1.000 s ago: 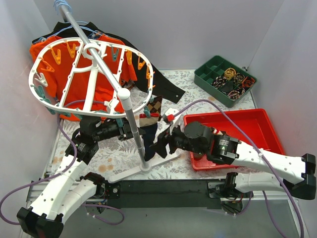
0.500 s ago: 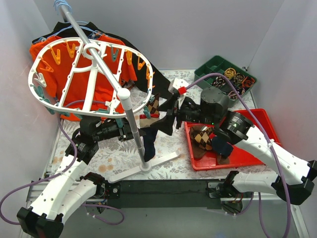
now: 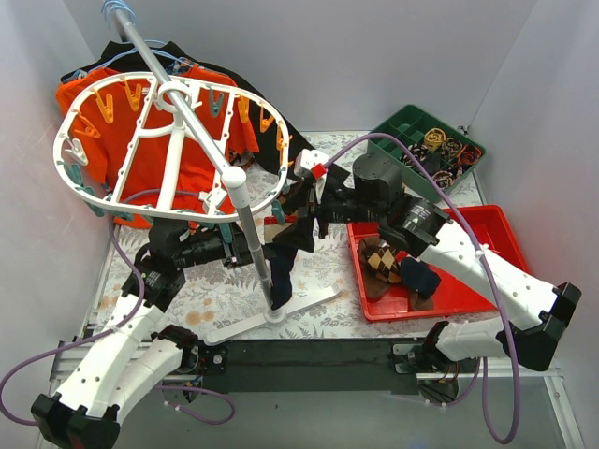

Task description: Remove the socks clipped to the hanger

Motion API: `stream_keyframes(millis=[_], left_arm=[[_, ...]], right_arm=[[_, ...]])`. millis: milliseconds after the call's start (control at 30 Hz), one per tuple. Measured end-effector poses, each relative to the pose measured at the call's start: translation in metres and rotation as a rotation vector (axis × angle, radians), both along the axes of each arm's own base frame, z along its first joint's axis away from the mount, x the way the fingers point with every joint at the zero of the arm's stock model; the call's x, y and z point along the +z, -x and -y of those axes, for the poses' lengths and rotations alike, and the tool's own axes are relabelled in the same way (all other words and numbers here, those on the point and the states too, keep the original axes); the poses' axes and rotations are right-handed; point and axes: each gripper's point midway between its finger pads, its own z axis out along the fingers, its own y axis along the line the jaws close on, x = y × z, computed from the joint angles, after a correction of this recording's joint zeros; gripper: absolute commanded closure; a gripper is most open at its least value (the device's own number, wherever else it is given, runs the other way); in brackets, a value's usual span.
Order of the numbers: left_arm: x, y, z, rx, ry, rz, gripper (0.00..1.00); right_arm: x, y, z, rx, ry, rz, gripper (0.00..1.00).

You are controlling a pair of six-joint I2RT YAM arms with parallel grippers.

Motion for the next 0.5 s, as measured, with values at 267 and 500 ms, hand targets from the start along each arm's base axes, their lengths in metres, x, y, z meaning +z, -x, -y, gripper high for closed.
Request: stream_keyframes(millis=[267,500], left_arm=[[0.002,0.003,0.000,-0.010,0.005,0.005,1.00],[0.005,0.006,-0.001,-0.014,0.011,0.017,1.00]], right_arm=[[0.008,0.006,-0.008,0.058,-0.041,0.006,0.29],[0.015,0.003,-0.012,0.058,-0.073,0.002,0.40]])
